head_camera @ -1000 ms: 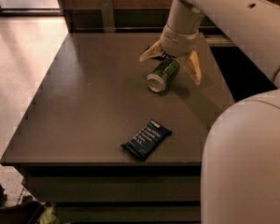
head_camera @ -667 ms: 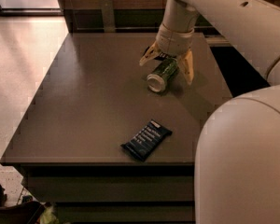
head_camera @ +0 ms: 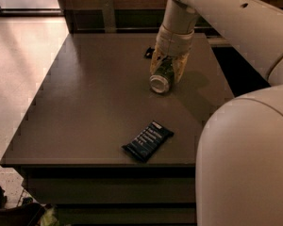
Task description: Place green can upright
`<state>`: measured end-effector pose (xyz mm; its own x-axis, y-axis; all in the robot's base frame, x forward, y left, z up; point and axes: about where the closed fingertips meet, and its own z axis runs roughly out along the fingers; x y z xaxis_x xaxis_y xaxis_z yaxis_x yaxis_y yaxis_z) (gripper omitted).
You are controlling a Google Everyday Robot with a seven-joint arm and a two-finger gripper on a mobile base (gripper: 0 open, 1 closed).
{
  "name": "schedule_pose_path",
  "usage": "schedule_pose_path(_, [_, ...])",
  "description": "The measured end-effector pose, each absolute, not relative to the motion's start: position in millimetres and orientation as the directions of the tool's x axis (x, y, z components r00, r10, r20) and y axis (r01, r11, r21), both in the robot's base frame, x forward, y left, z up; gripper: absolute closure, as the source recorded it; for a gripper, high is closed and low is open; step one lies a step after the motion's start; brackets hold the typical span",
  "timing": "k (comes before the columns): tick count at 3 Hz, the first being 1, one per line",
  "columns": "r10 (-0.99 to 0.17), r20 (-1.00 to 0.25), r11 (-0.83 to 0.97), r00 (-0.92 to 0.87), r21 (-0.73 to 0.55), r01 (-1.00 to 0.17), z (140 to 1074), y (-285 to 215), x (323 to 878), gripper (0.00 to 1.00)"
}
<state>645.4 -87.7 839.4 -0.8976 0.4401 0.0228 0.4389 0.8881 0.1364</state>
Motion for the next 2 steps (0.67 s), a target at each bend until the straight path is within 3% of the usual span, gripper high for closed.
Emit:
schedule_pose_path(1, [0.439, 0.02, 0.889, -0.898, 0.14, 0.437, 837.8, -86.4, 647.2, 0.93])
schedule_pose_path(2, [0.437, 0.018, 0.889, -0.899, 0.143, 0.435, 836.3, -85.4, 648.8, 1.0])
